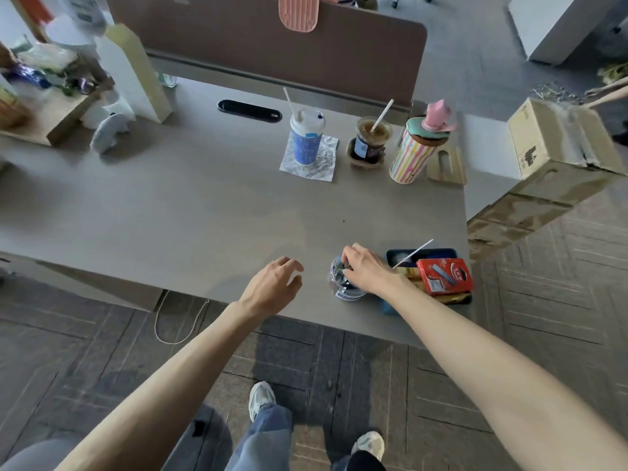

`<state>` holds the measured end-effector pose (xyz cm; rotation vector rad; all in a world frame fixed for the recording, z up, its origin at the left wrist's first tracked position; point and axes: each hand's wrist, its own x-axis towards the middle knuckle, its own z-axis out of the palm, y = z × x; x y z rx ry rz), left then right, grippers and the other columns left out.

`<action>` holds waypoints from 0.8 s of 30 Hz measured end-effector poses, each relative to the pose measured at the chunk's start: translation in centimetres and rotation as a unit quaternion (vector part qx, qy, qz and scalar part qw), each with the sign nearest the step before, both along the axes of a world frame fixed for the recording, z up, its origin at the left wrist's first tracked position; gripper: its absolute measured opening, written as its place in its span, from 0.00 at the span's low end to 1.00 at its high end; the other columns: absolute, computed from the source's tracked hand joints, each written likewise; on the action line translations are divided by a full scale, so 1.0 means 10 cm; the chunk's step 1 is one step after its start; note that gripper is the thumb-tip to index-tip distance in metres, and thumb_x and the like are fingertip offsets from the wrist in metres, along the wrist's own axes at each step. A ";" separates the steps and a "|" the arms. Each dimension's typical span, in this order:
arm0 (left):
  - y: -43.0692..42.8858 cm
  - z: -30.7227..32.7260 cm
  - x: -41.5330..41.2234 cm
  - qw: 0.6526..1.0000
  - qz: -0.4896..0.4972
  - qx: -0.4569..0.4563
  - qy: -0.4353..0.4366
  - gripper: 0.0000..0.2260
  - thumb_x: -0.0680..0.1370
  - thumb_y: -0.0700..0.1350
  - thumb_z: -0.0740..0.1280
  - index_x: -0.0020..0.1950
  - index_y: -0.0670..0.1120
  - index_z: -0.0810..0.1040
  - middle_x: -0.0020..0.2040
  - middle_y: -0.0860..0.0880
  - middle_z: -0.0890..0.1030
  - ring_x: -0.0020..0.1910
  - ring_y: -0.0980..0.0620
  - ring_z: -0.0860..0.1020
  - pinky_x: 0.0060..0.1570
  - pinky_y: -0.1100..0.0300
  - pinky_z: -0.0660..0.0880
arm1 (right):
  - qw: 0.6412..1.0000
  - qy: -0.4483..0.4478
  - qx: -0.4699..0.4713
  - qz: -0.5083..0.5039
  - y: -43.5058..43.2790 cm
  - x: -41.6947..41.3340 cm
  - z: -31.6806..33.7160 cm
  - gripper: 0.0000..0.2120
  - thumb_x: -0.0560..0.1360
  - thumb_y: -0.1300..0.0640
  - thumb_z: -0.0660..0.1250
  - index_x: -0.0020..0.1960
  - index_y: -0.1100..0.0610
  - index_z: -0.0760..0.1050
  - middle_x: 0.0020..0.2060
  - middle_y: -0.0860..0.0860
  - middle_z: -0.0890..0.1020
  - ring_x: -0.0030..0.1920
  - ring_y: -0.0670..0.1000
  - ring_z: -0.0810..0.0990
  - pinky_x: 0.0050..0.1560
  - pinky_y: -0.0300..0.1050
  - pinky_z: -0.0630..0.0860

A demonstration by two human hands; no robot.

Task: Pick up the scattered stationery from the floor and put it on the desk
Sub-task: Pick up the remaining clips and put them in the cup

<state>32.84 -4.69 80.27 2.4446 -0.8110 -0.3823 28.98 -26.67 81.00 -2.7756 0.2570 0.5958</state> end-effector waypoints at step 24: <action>-0.52 0.29 -0.66 0.998 -0.040 0.034 -0.029 0.13 0.77 0.42 0.64 0.60 0.45 0.77 0.62 0.47 0.75 0.54 0.45 0.78 0.50 0.56 0.75 | 0.971 -0.213 0.102 -0.028 -0.41 -1.17 0.58 0.12 0.79 0.64 0.60 0.59 0.61 0.79 0.58 0.57 0.80 0.55 0.56 0.79 0.50 0.42 0.72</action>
